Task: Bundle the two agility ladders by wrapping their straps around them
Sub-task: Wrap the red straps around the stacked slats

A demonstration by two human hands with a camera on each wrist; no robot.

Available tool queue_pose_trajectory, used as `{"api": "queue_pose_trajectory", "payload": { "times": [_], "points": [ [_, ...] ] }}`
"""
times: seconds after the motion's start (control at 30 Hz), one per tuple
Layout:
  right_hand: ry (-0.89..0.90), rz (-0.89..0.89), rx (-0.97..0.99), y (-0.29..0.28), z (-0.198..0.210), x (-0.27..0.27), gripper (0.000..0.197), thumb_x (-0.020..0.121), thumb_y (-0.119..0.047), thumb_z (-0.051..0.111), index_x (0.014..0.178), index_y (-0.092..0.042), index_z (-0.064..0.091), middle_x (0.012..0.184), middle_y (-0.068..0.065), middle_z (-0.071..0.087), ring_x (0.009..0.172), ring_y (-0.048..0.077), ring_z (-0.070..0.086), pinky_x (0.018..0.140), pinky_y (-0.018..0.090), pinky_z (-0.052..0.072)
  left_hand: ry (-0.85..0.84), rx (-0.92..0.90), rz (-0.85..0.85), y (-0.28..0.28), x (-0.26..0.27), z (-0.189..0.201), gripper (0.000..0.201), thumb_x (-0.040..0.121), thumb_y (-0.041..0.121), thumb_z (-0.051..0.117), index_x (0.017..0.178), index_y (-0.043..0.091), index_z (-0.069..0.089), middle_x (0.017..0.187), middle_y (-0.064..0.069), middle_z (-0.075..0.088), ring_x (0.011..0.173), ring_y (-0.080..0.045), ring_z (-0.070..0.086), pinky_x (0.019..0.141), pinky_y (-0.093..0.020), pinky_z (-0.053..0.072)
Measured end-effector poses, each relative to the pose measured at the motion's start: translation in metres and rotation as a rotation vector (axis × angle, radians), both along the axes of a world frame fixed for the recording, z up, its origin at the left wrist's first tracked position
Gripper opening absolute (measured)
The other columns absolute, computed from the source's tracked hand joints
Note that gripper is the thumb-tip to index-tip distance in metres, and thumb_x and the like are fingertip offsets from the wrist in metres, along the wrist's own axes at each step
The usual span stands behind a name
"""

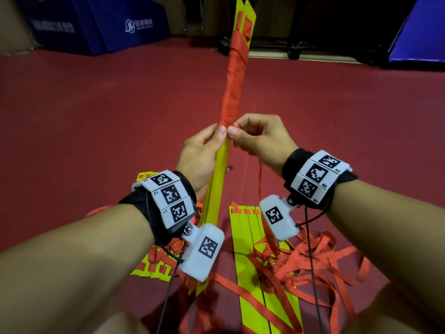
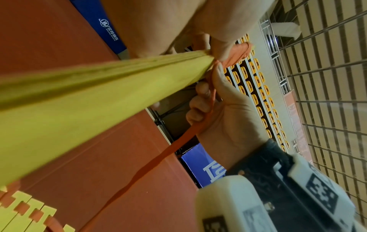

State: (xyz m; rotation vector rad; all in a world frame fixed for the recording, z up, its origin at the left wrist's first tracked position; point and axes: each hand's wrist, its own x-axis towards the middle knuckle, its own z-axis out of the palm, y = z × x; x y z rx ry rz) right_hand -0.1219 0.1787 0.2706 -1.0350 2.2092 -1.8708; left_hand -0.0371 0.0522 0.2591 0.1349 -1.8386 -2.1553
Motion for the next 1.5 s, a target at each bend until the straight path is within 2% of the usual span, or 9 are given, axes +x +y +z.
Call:
{"api": "queue_pose_trajectory", "payload": {
  "times": [0.2,0.33,0.5,0.67,0.8,1.07,1.13,1.37,1.5],
  "points": [
    [0.003,-0.114,0.048,0.0,0.001,0.001,0.023,0.086,-0.021,0.079,0.068,-0.013,0.067,0.05,-0.007,0.062,0.047,0.004,0.054,0.053,0.02,0.043,-0.011,-0.023,0.03,0.005,0.001,-0.001,0.031,0.094,0.042,0.052,0.097,0.021,0.075,0.089,-0.025,0.063,0.074,-0.033,0.05,0.071,-0.074,0.047],
    [-0.01,-0.203,0.147,0.0,0.001,0.001,0.041,0.085,-0.039,0.078,0.058,-0.013,0.06,0.046,-0.004,0.057,0.044,0.01,0.045,0.052,0.025,0.036,-0.033,-0.022,0.045,0.005,-0.002,-0.003,0.029,0.11,0.024,0.042,0.114,0.006,0.065,0.09,-0.025,0.059,0.075,-0.035,0.054,0.069,-0.053,0.057],
    [-0.039,-0.133,0.104,-0.003,0.001,0.003,0.038,0.093,-0.032,0.07,0.068,-0.005,0.061,0.049,0.0,0.056,0.045,0.011,0.043,0.049,0.023,0.035,-0.043,0.012,0.077,0.003,-0.006,-0.001,0.017,0.108,0.014,0.046,0.119,0.005,0.055,0.08,-0.016,0.06,0.063,-0.024,0.057,0.053,-0.038,0.059],
    [-0.18,0.03,0.023,-0.002,0.001,0.006,0.031,0.1,-0.011,0.059,0.069,-0.006,0.057,0.051,0.002,0.053,0.042,0.008,0.039,0.043,0.016,0.031,-0.059,0.035,0.147,-0.002,-0.008,-0.001,0.011,0.106,0.01,0.049,0.104,0.011,0.059,0.082,-0.017,0.064,0.076,-0.032,0.062,0.074,-0.063,0.054],
    [-0.186,0.091,0.075,-0.003,-0.002,0.006,0.026,0.1,-0.008,0.056,0.075,-0.006,0.06,0.055,0.005,0.054,0.044,0.01,0.039,0.043,0.017,0.029,-0.024,0.101,0.216,-0.007,-0.01,0.002,0.019,0.104,0.005,0.049,0.092,0.011,0.063,0.072,-0.011,0.063,0.062,-0.02,0.062,0.066,-0.034,0.052],
    [-0.129,0.08,0.065,-0.005,-0.003,0.009,0.028,0.1,-0.014,0.059,0.074,-0.002,0.061,0.055,0.003,0.052,0.048,0.013,0.041,0.046,0.016,0.033,0.05,0.079,0.078,0.0,-0.003,0.007,0.012,0.098,0.015,0.064,0.086,0.015,0.063,0.068,0.004,0.055,0.054,-0.003,0.048,0.052,-0.016,0.04],
    [-0.115,0.082,0.067,-0.005,-0.005,0.008,0.029,0.1,-0.014,0.059,0.08,0.007,0.061,0.055,0.002,0.052,0.048,0.012,0.041,0.046,0.016,0.032,0.039,0.005,0.067,0.001,-0.004,0.006,0.005,0.097,0.014,0.065,0.093,0.017,0.066,0.073,0.003,0.053,0.055,-0.003,0.045,0.051,-0.017,0.037],
    [-0.179,0.06,0.043,-0.005,-0.007,0.006,0.021,0.098,-0.01,0.061,0.077,-0.009,0.058,0.055,0.002,0.055,0.046,0.009,0.045,0.043,0.014,0.033,0.004,0.053,0.111,0.005,-0.004,0.008,0.022,0.104,0.018,0.055,0.085,0.014,0.065,0.07,-0.009,0.054,0.059,-0.012,0.051,0.056,-0.022,0.048],
    [-0.135,-0.005,0.103,-0.002,-0.009,0.0,0.025,0.098,-0.016,0.062,0.074,-0.013,0.058,0.058,0.004,0.056,0.047,0.012,0.045,0.044,0.017,0.034,0.022,0.019,0.17,-0.002,-0.004,0.006,0.032,0.096,0.032,0.06,0.08,0.008,0.072,0.076,-0.025,0.064,0.07,-0.029,0.057,0.063,-0.048,0.05]
  ]
}}
